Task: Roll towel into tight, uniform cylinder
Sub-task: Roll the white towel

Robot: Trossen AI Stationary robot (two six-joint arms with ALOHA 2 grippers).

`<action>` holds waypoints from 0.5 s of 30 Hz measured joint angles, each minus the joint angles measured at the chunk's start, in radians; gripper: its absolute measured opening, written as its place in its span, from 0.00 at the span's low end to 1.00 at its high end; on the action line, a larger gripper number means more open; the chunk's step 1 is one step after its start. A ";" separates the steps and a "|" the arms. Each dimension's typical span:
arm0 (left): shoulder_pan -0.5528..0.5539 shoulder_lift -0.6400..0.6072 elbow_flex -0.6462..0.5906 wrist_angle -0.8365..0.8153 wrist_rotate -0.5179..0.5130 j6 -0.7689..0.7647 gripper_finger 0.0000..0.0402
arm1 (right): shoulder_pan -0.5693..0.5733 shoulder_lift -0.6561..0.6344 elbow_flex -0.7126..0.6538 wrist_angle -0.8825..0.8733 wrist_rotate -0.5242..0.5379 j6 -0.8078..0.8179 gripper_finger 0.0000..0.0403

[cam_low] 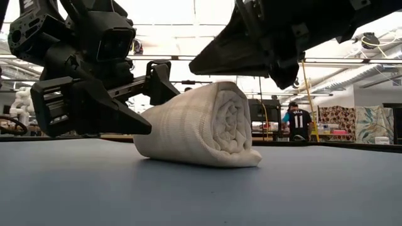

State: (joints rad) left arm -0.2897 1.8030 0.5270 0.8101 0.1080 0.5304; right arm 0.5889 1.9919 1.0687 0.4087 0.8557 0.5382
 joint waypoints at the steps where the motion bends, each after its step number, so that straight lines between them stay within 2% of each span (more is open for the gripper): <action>1: 0.000 0.000 0.000 0.000 0.001 0.001 0.85 | 0.000 0.000 0.000 -0.004 0.000 0.005 0.02; 8: 0.000 0.000 0.000 0.004 0.001 0.009 0.85 | -0.005 -0.004 0.002 -0.177 0.006 0.232 0.03; 15: -0.001 0.002 -0.002 0.038 -0.038 0.034 0.85 | 0.003 -0.004 0.002 -0.224 -0.029 0.259 0.01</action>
State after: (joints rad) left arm -0.2910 1.8050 0.5255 0.8485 0.0698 0.5641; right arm 0.5919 1.9878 1.0707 0.1850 0.8271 0.7977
